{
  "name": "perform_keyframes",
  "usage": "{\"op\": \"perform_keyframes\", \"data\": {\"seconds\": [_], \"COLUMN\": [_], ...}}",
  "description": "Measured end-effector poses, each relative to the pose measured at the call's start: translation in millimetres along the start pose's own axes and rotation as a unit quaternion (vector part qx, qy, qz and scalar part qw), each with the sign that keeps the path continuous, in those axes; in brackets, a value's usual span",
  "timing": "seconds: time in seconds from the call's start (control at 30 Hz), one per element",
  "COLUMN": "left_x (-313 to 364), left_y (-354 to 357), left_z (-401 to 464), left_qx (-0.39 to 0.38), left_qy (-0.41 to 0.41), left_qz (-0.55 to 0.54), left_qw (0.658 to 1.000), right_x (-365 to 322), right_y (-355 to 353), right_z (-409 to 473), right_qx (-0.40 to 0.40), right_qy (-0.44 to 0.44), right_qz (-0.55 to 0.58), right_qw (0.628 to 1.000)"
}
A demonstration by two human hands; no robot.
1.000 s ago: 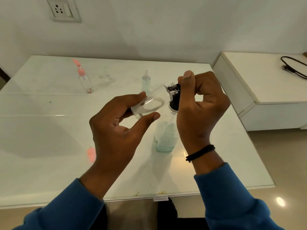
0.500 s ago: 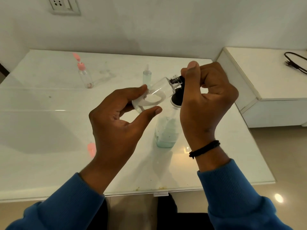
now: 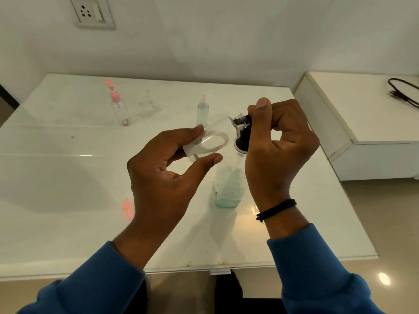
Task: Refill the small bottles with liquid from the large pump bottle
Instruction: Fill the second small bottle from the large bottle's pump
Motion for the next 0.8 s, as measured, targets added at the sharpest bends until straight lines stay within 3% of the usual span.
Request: {"op": "perform_keyframes", "data": {"seconds": [0.8], "left_x": [0.8], "left_y": [0.5], "left_z": [0.1], "left_qx": [0.003], "left_qy": [-0.007], "left_qz": [-0.002], "left_qw": [1.0], "right_x": [-3.6], "right_y": [0.2], "right_z": [4.7], "right_qx": [-0.009], "right_qy": [-0.005], "right_qz": [0.001], "right_qw": [1.0]}}
Point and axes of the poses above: each hand's wrist, its own z-axis towards the middle knuckle, its own y-axis out of the palm, x = y × z, the point moved 4 cm from there along z, towards the middle knuckle, and after that the axes turned 14 degrees about x, right-handed, at the moved point
